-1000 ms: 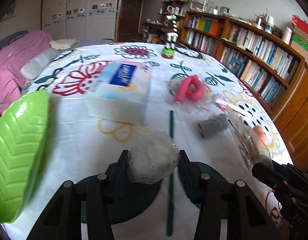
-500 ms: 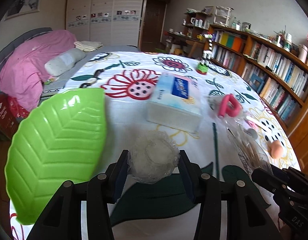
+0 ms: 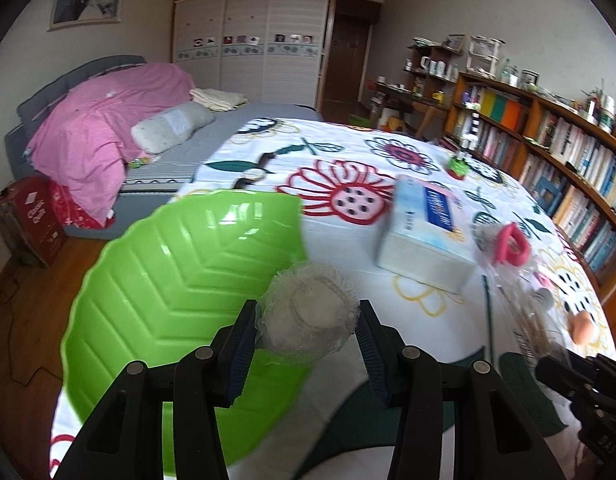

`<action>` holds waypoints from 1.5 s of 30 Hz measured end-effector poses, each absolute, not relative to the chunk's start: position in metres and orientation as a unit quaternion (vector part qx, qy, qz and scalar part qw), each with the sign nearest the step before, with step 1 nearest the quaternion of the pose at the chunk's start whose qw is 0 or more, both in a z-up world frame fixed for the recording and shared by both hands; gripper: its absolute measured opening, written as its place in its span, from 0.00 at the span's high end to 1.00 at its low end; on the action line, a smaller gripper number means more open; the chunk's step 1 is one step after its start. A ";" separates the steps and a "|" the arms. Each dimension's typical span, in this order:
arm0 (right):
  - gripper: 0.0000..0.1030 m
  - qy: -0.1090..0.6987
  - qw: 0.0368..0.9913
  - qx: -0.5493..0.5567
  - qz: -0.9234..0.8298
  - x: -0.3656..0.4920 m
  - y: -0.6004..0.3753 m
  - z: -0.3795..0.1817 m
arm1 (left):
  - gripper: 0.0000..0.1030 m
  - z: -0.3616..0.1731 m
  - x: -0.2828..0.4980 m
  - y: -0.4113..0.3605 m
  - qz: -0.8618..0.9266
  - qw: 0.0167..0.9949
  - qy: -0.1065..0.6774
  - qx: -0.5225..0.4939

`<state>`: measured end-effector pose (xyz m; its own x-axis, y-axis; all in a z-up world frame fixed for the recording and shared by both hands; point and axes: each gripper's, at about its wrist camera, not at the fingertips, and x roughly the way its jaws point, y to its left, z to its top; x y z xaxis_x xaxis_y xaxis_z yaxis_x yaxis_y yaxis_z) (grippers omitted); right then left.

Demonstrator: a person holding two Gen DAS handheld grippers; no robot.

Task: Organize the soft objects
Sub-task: 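Grasp the cotton bag with the left tool while the right tool grasps the swab bag, then drop the cotton bag into the green tray with the left tool while the right tool drops the swab bag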

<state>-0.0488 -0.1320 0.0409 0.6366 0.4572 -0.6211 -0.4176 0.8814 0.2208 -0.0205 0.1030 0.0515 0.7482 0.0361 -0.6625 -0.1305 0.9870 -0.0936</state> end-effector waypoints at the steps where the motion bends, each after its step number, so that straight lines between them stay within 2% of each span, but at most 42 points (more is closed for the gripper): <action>1: 0.75 0.351 0.904 0.028 0.244 -0.048 -0.130 0.042 | 0.50 0.051 -0.021 0.107 0.050 0.932 0.352 -0.069; 4: 0.75 0.348 0.903 0.022 0.253 -0.047 -0.120 0.045 | 0.43 0.048 -0.021 0.121 0.068 0.929 0.355 -0.074; 6: 0.75 0.345 0.902 0.016 0.261 -0.046 -0.112 0.047 | 0.24 0.046 -0.023 0.130 0.086 0.928 0.354 -0.076; 8: 0.75 0.343 0.900 0.008 0.269 -0.044 -0.102 0.049 | 0.10 0.046 -0.026 0.139 0.099 0.929 0.348 -0.076; 12: 0.75 0.339 0.896 -0.003 0.287 -0.041 -0.082 0.052 | 0.00 0.049 -0.032 0.146 0.113 0.933 0.335 -0.070; 39: 0.75 0.352 0.854 -0.038 0.380 0.001 0.049 0.050 | 0.00 0.052 -0.049 0.192 0.163 0.930 0.324 -0.062; 41: 0.73 0.355 0.852 -0.037 0.383 0.004 0.052 0.049 | 0.00 0.052 -0.049 0.194 0.165 0.929 0.325 -0.063; 45: 0.60 0.353 0.847 -0.035 0.395 0.003 0.057 0.048 | 0.00 0.050 -0.049 0.197 0.167 0.927 0.329 -0.066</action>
<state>0.0033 0.0566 0.0478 0.4385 0.6451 -0.6258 -0.6943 0.6853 0.2199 -0.0492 0.1966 0.0505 0.7286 0.2660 -0.6312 -0.3524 0.9358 -0.0124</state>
